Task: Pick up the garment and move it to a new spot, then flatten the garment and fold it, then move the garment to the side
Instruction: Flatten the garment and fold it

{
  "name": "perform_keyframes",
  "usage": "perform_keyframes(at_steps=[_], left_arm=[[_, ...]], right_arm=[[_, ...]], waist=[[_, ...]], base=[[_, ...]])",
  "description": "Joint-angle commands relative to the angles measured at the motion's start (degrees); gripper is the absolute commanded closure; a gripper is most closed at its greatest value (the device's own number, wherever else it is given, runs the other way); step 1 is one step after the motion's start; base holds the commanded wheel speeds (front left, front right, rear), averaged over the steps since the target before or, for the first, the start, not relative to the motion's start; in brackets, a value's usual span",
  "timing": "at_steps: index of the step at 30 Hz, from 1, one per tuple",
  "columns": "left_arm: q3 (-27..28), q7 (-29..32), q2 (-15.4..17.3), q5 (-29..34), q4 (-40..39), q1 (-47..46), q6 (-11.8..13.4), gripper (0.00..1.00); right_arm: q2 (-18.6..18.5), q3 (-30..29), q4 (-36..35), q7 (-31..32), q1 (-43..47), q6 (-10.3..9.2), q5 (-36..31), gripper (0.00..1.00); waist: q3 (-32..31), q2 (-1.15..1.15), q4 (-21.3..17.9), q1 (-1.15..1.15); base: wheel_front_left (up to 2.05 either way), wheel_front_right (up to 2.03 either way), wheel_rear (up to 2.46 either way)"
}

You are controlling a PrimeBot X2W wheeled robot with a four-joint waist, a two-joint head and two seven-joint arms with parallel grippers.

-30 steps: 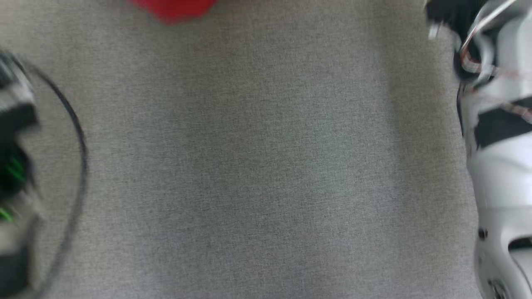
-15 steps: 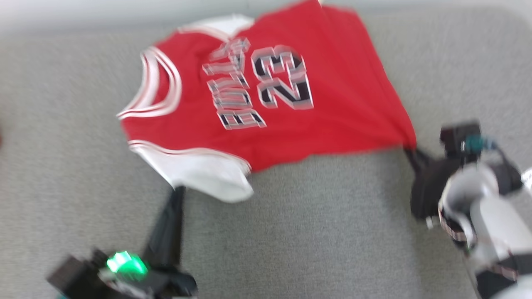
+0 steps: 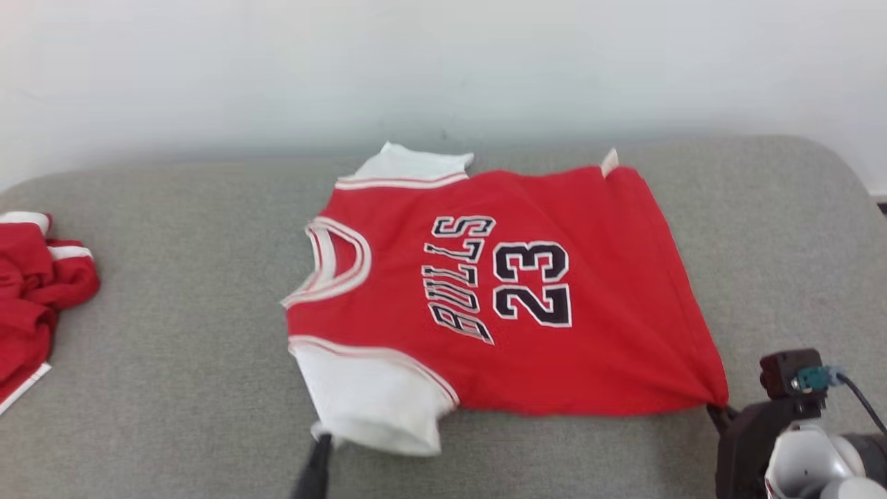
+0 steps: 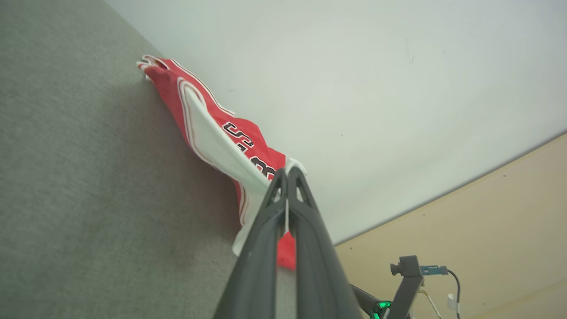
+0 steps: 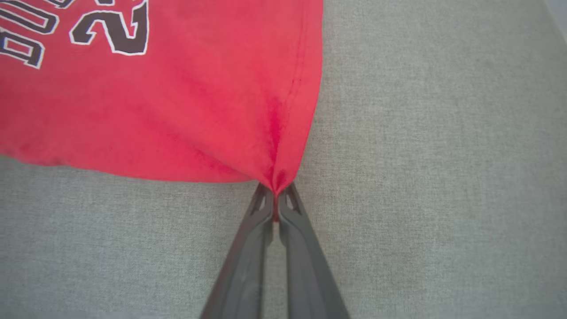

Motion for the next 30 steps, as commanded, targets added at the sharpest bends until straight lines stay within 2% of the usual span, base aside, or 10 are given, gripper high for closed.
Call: perform_keyframes(at_steps=[1, 5, 9, 15, 19, 21, 24, 26, 30], left_arm=[[-1.37, -0.07, 1.45, -1.99, -0.47, 1.03, 0.07, 1.00], [-7.89, 0.80, 6.88, -8.09, -1.64, 1.77, 0.06, 1.00], [-11.05, 0.87, 10.71, -12.90, -1.12, 2.35, 0.07, 1.00], [-9.31, 0.13, 13.87, -17.35, -1.50, 3.21, 0.07, 1.00], [-8.54, 0.00, 16.22, -15.94, 0.14, 4.40, 0.07, 1.00], [-8.20, -0.08, 15.73, -15.69, 0.31, 4.28, 0.06, 1.00], [-8.79, -0.09, 17.07, -14.20, 1.86, 4.96, 0.07, 1.00], [-8.92, -0.11, 16.85, -13.96, 2.04, 4.96, 0.07, 1.00], [-5.94, -0.13, 14.87, -13.25, 0.96, 3.46, 0.06, 1.00]], right_arm=[[0.19, -0.42, -0.50, 0.50, 1.11, -0.11, -0.25, 1.00], [1.04, -1.81, -2.16, 2.60, 4.02, -0.11, -0.52, 1.00], [1.64, -3.89, -3.44, 3.07, 5.71, -0.11, -1.76, 1.00], [2.40, -5.80, -4.46, 2.76, 6.17, -0.11, -2.78, 1.00], [1.87, -6.44, -4.75, 3.79, 7.31, -0.11, -3.38, 1.00], [1.72, -6.56, -4.96, 3.77, 7.41, -0.11, -3.66, 1.00], [2.04, -6.35, -5.12, 3.91, 8.05, -0.11, -3.90, 1.00], [2.10, -6.28, -5.13, 3.85, 8.19, -0.11, -3.94, 1.00], [2.96, -6.05, -5.57, 1.54, 7.34, -0.11, -3.18, 1.00]], waist=[[-1.10, 0.01, 0.89, 0.02], [-1.28, 0.01, 1.19, 0.02], [-1.21, 0.01, 1.15, 0.02], [-1.14, 0.01, 0.79, 0.02], [-1.25, 0.01, 0.60, 0.02], [-1.32, 0.01, 0.55, 0.02], [-1.45, 0.01, 0.36, 0.02], [-1.47, 0.01, 0.30, 0.02], [-1.36, 0.01, 0.27, 0.02]], base=[[0.00, 0.00, 0.00], [0.00, 0.00, 0.00], [0.00, 0.00, 0.00], [0.00, 0.00, 0.00], [0.00, 0.00, 0.00], [0.00, 0.00, 0.00], [0.00, 0.00, 0.00], [0.00, 0.00, 0.00], [0.00, 0.00, 0.00]])
